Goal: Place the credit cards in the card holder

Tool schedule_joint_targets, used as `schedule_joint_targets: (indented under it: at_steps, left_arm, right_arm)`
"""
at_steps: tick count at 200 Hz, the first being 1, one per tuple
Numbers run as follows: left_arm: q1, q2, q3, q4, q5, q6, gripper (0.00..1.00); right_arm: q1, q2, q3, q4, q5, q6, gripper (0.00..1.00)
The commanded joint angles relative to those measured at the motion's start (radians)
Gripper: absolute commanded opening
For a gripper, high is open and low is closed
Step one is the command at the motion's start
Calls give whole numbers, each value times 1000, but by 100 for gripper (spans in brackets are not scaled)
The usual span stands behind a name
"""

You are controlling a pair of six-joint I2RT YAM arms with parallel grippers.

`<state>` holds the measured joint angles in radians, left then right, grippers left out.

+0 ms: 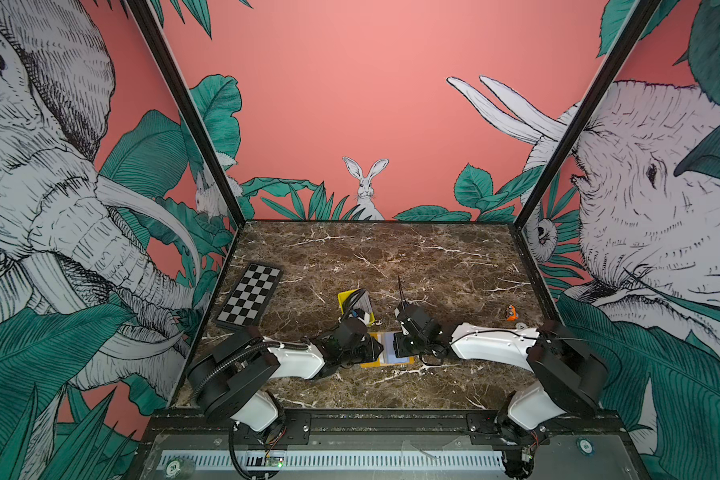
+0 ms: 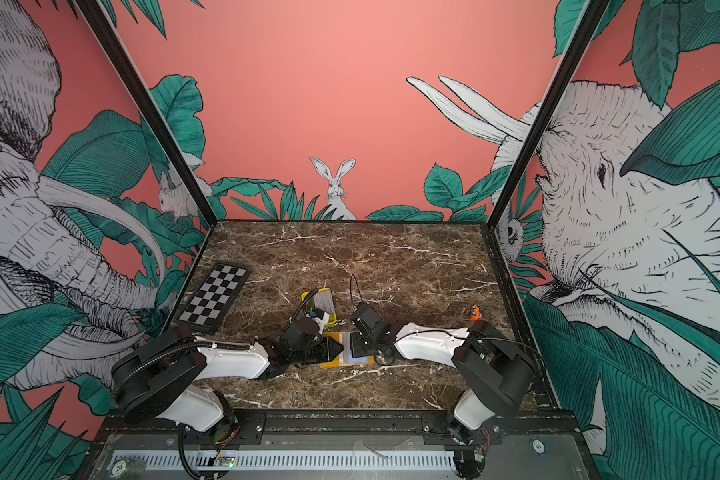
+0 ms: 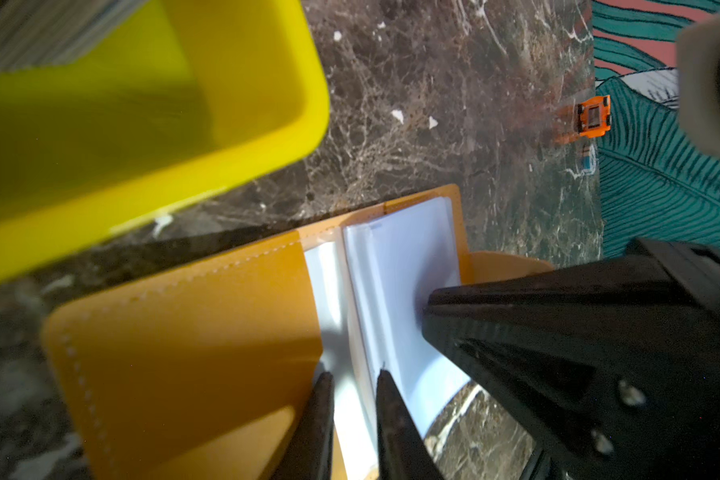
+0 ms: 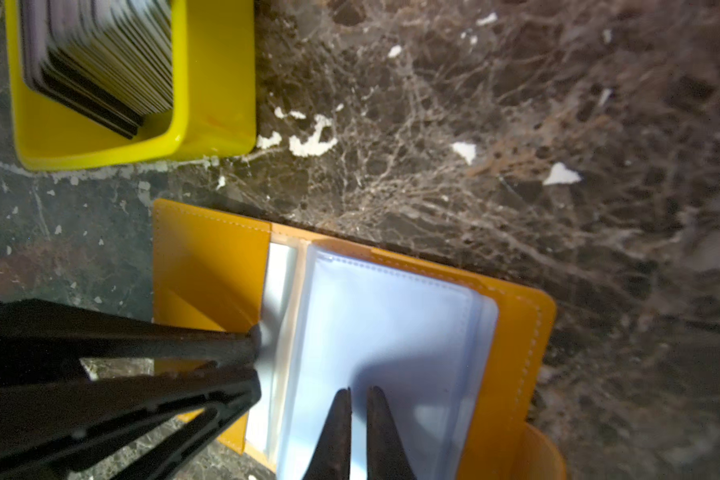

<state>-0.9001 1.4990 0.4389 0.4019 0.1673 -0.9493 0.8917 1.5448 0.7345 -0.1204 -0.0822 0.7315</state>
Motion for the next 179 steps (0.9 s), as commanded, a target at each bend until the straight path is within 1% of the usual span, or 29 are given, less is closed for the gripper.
schedule_joint_targets:
  at_steps: [1, 32, 54, 78, 82, 107, 130, 153, 158, 179]
  left_arm:
    - [32, -53, 18, -55, 18, 13, 22]
    - [78, -108, 54, -126, 59, 51, 23]
    - [127, -155, 76, -172, 100, 72, 23]
    - [193, -205, 108, -259, 142, 117, 24]
    - [228, -213, 117, -285, 148, 128, 24]
    - [319, -236, 186, -426, 192, 207, 25]
    - [404, -222, 259, -557, 222, 285, 24]
    - [480, -182, 320, -636, 259, 347, 24]
    - [494, -169, 335, -651, 264, 360, 24]
    - [530, -118, 392, -707, 274, 401, 23]
  right_arm:
    - [-5, -54, 37, -68, 54, -33, 12]
    - [-5, -84, 59, -106, 75, -59, 13]
    - [-4, -93, 94, -135, 88, -80, 14]
    - [-5, -83, 156, -166, 103, -104, 15]
    - [-4, -80, 166, -173, 105, -108, 15]
    - [-6, -47, 236, -183, 106, -119, 21]
    - [-6, -1, 297, -182, 98, -120, 26]
    - [-5, 47, 362, -177, 82, -120, 31]
    - [-6, 81, 379, -177, 79, -119, 32]
    - [-5, 136, 434, -177, 68, -107, 42]
